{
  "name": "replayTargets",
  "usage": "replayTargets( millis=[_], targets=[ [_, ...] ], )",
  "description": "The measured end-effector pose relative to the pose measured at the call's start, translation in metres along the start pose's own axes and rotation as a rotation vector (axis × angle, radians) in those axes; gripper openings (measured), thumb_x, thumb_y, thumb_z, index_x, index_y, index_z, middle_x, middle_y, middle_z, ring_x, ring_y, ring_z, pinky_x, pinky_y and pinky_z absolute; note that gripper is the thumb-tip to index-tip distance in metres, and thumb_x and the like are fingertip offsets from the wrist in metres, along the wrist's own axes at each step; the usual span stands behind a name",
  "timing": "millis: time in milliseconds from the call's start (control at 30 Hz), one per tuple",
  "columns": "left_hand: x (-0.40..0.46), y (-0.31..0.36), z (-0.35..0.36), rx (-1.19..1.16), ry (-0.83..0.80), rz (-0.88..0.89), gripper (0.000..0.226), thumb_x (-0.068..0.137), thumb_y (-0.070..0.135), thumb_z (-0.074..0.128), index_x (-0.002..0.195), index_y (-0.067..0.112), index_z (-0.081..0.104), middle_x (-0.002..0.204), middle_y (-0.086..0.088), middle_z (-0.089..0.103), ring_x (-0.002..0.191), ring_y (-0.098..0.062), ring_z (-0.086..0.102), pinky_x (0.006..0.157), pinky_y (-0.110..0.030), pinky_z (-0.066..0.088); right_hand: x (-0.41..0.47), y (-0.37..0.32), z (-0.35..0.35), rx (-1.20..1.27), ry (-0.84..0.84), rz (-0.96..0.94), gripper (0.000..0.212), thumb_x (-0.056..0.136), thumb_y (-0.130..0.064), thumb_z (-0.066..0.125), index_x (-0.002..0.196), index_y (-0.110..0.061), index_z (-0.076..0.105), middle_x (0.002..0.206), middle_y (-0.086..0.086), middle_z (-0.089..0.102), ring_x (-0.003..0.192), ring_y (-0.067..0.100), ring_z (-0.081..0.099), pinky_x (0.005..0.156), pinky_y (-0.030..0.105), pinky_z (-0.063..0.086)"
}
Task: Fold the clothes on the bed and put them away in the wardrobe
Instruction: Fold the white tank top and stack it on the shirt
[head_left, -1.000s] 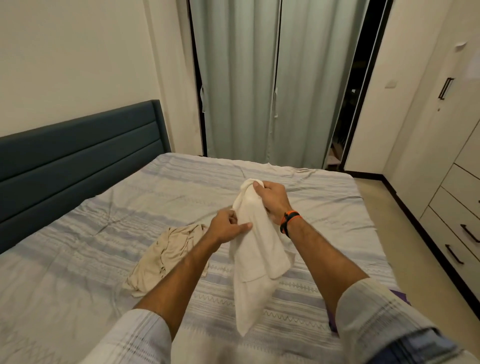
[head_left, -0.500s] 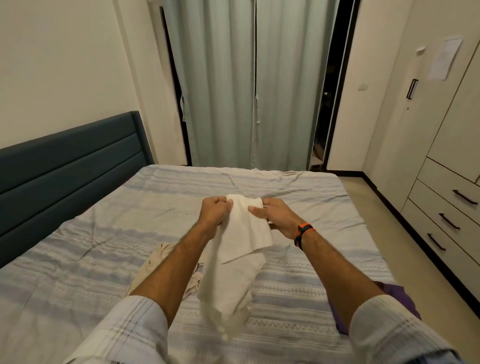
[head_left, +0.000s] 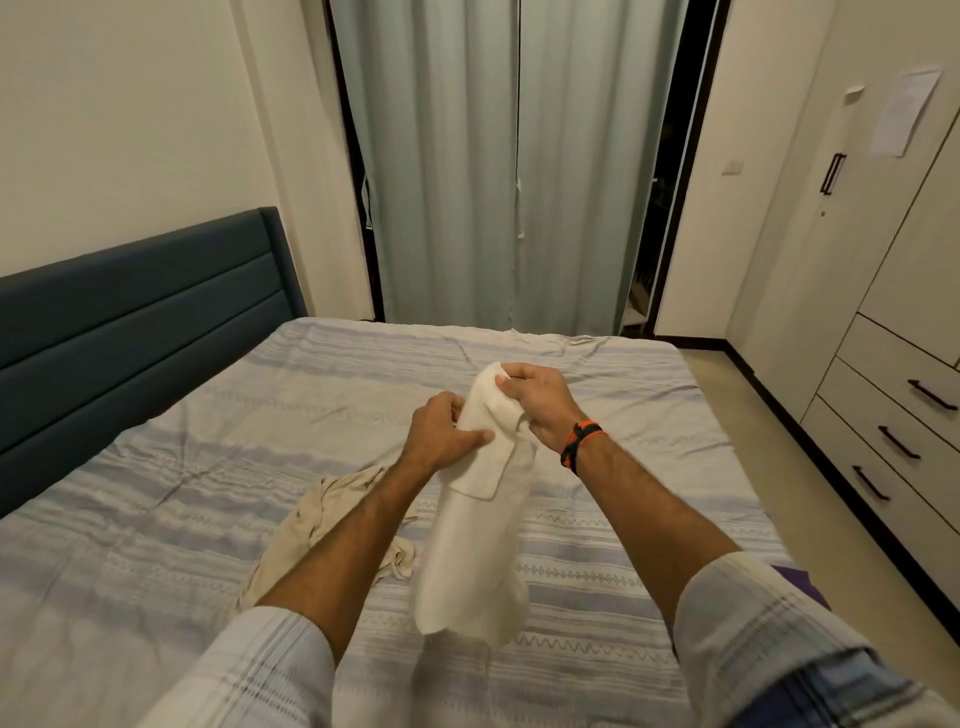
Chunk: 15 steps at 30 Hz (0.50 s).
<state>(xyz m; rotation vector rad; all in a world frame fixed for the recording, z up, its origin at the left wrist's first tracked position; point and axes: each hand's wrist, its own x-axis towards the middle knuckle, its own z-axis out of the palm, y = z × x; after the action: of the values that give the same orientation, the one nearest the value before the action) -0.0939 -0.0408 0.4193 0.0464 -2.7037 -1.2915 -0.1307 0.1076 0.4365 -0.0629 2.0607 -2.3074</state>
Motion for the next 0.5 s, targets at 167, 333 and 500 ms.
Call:
replayTargets(
  millis=[167,333,500],
  targets=[
    [0.011,0.001,0.0,-0.18,0.134,-0.077,0.025,0.089,0.033,0.067,0.079,0.01,0.068,0.08,0.0,0.068,0.079,-0.019,0.062,0.076,-0.034,0.051,-0.009,0.0,-0.01,0.061,-0.153,-0.006,0.041,0.087,-0.018,0.073,0.123,-0.001,0.062,0.117,0.016,0.069,0.099,0.022,0.068,0.086,0.035,0.057],
    [0.021,0.001,0.0,-0.485,0.189,-0.201,0.027,0.091,0.028,0.066,0.076,0.006,0.067,0.081,-0.008,0.069,0.076,-0.024,0.062,0.078,-0.042,0.056,-0.015,0.015,-0.026,-0.114,-0.336,0.041,0.043,0.079,-0.012,0.081,0.119,-0.006,0.067,0.112,0.008,0.073,0.103,0.021,0.07,0.08,0.027,0.056],
    [0.02,0.0,0.003,-0.511,0.16,-0.219,0.021,0.083,0.023,0.074,0.097,0.009,0.067,0.096,-0.009,0.071,0.092,-0.026,0.068,0.084,-0.042,0.058,-0.009,0.023,-0.016,-0.024,-0.259,-0.007,0.035,0.086,-0.007,0.073,0.12,-0.001,0.066,0.115,0.013,0.072,0.108,0.028,0.069,0.095,0.04,0.055]
  ],
)
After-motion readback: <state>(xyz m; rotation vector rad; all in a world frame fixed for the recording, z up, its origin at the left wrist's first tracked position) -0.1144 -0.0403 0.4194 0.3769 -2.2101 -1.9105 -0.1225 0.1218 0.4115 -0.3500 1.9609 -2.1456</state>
